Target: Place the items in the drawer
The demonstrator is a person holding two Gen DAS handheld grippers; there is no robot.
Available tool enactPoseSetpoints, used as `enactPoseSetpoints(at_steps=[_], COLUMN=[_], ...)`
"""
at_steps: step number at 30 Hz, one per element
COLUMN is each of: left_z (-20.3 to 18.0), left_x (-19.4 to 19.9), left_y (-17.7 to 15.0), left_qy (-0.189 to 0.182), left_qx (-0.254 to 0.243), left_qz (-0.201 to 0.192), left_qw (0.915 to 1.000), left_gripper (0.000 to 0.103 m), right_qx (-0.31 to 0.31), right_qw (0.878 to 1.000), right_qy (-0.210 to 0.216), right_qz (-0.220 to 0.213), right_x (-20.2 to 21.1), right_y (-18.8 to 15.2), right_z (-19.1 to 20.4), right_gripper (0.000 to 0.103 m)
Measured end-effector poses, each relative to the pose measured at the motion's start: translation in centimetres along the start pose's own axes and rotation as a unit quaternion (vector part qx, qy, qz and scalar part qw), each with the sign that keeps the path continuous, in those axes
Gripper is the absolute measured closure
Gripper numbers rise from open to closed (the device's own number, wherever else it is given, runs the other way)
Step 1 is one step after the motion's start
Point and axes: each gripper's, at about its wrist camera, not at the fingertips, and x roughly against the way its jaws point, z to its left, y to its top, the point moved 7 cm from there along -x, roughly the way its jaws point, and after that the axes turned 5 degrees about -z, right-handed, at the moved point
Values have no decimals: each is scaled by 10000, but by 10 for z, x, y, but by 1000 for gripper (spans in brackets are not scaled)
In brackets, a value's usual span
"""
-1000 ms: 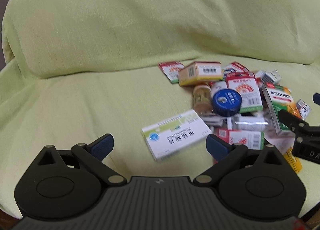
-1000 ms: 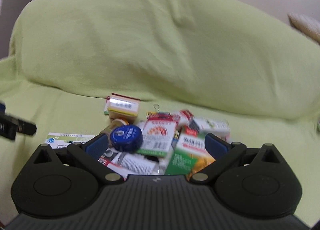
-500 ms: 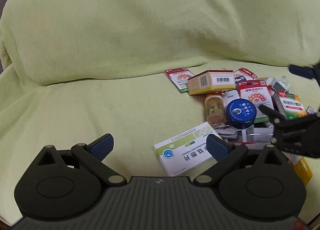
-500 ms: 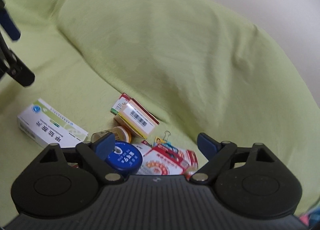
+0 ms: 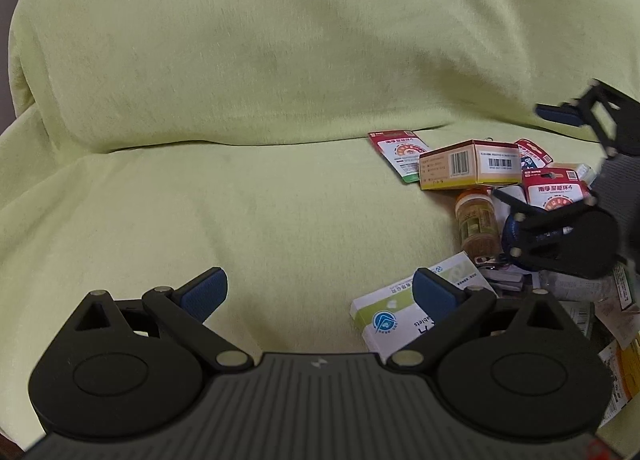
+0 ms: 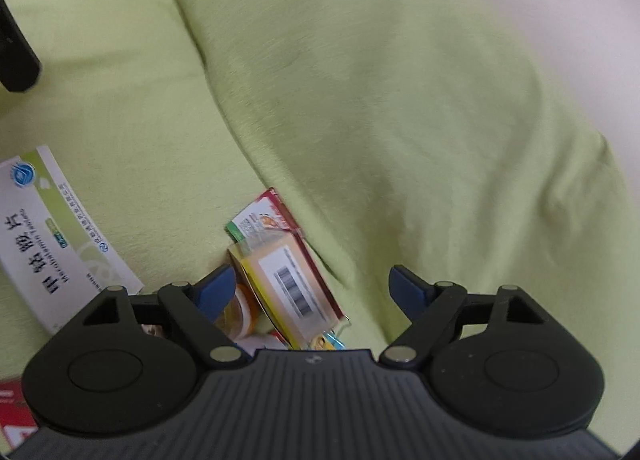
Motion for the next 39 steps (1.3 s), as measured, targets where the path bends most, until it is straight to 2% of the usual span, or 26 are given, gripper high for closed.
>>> enactPoseSetpoints(at_steps=[2, 5, 6, 9, 12, 14, 16, 17, 19, 22, 24, 26, 27, 28, 29, 30, 33, 34, 36, 39], left_z=[3, 7, 8, 12, 15, 16, 17, 17, 15, 8, 1, -6, -9, -11, -13, -14, -14, -13, -13, -10], left_x=[-1, -3, -4, -6, -3, -1, 2, 4, 7, 12, 15, 18, 19, 20, 22, 24, 28, 30, 33, 36], left_y=[-2, -4, -5, -7, -11, -12, -14, -15, -17, -21, -24, -28, -30, -31, -33, -35, -40, -41, -44, -48], left_qy=[24, 61, 73, 106, 112, 118, 110, 103, 76, -11, -96, -193, -234, -266, -289, -308, -330, -327, -317, -297], left_qx=[36, 90, 107, 164, 232, 263, 300, 312, 314, 269, 235, 198, 191, 190, 192, 193, 189, 186, 179, 172], left_qz=[32, 80, 96, 145, 193, 197, 193, 195, 186, 196, 206, 215, 226, 245, 263, 279, 306, 314, 332, 352], left_qw=[10000, 9999, 9999, 9997, 9995, 9994, 9993, 9993, 9993, 9994, 9995, 9994, 9993, 9992, 9991, 9990, 9988, 9988, 9988, 9988], left_gripper=[4, 4, 4, 3, 4, 3, 3, 3, 3, 3, 3, 3, 3, 3, 3, 3, 3, 3, 3, 3], right_qx=[133, 201, 187, 54, -754, -1575, -2747, -3338, -4514, -5591, -6062, -6396, -6514, -6567, -6592, -6557, -6392, -6282, -6053, -5607], right_qw=[9998, 9992, 9989, 9990, 9966, 9872, 9612, 9423, 8921, 8290, 7951, 7684, 7583, 7533, 7507, 7534, 7668, 7755, 7930, 8243], right_qy=[69, 160, 198, 187, 136, 96, 80, 78, 87, -49, -128, -122, -118, -141, -164, -185, -261, -285, -347, -550], right_qz=[90, 315, 389, 403, 290, 239, 230, 224, 194, 125, 165, 210, 242, 321, 397, 461, 532, 558, 599, 554], right_x=[-13, -30, -36, -43, -36, -25, -8, 2, 28, 69, 89, 103, 109, 113, 118, 122, 146, 150, 161, 181], right_y=[3, 2, 1, -3, -4, -8, -20, -28, -50, -84, -105, -123, -131, -136, -139, -140, -142, -139, -132, -117], right_z=[6, 12, 13, 12, -8, -28, -55, -68, -90, -105, -106, -103, -100, -98, -95, -92, -82, -79, -74, -70], right_gripper=[27, 41, 49, 53, 63, 64, 64, 64, 64, 63, 63, 63, 62, 62, 61, 59, 60, 60, 53, 52])
